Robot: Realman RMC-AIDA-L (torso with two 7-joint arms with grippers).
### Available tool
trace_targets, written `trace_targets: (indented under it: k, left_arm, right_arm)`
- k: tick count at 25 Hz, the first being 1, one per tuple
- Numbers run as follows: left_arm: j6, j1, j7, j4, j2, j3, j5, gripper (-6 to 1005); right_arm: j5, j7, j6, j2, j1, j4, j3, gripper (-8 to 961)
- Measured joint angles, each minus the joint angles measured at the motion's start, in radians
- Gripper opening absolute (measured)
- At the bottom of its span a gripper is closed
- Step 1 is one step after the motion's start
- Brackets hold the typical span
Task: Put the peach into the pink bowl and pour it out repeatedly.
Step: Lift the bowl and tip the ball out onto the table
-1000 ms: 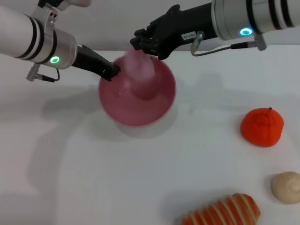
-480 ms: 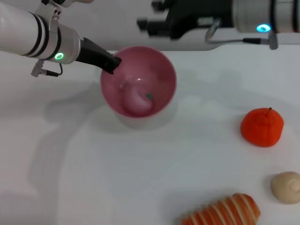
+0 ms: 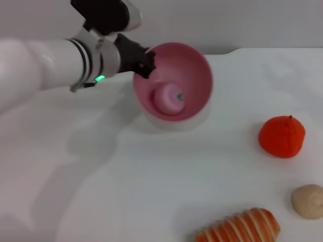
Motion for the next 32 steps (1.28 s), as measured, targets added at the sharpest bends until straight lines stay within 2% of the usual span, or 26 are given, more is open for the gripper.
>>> trace_targets:
  k: [2,3,4,9,11,13,16,19,20,22,25,32]
  left_arm:
    - [-0.095,0.04,-0.036,0.036,0.0,0.071,0.0,39]
    - [-0.095,0.04,-0.036,0.036,0.0,0.071,0.0,39]
    - [-0.218,0.09,-0.064,0.08,0.0,0.133,-0.001,39]
    - [-0.472,0.169,-0.1,0.11,0.0,0.245,-0.004,40]
    - [-0.57,0.192,-0.113,0.111,0.001,0.297,-0.006,39]
    - [-0.686,0.218,-0.117,0.106,0.0,0.371,-0.01,38]
    - [-0.829,0.238,-0.113,0.083,0.0,0.454,-0.013,38]
    - [-0.942,0.242,-0.114,0.047,0.0,0.518,-0.013,38]
    - [-0.942,0.242,-0.114,0.047,0.0,0.518,-0.013,38]
    - [-1.074,0.242,-0.109,-0.002,0.0,0.583,-0.007,38]
    - [-1.212,0.24,-0.108,-0.05,0.0,0.634,-0.006,38]
    - [-1.404,0.242,-0.101,-0.118,0.0,0.704,-0.007,38]
  right_arm:
    - [0.068,-0.052,-0.084,-0.002,0.0,0.083,0.066,559]
    - [0.082,-0.064,-0.119,-0.004,0.0,0.117,0.106,558]
    - [0.078,-0.065,-0.132,-0.007,-0.002,0.133,0.132,557]
    - [0.056,-0.072,-0.176,-0.022,-0.044,0.16,0.213,553]
    - [0.055,-0.072,-0.196,-0.033,-0.066,0.161,0.231,552]
    - [0.065,-0.058,-0.209,-0.057,-0.088,0.168,0.238,550]
    - [0.076,-0.034,-0.211,-0.08,-0.114,0.175,0.255,548]
    - [0.076,-0.027,-0.215,-0.09,-0.131,0.177,0.27,545]
    - [0.076,-0.026,-0.215,-0.092,-0.132,0.181,0.272,545]
    - [0.076,-0.026,-0.216,-0.096,-0.131,0.192,0.275,543]
    - [0.073,-0.026,-0.218,-0.1,-0.126,0.199,0.278,541]
    - [0.068,-0.026,-0.22,-0.096,-0.112,0.206,0.28,535]
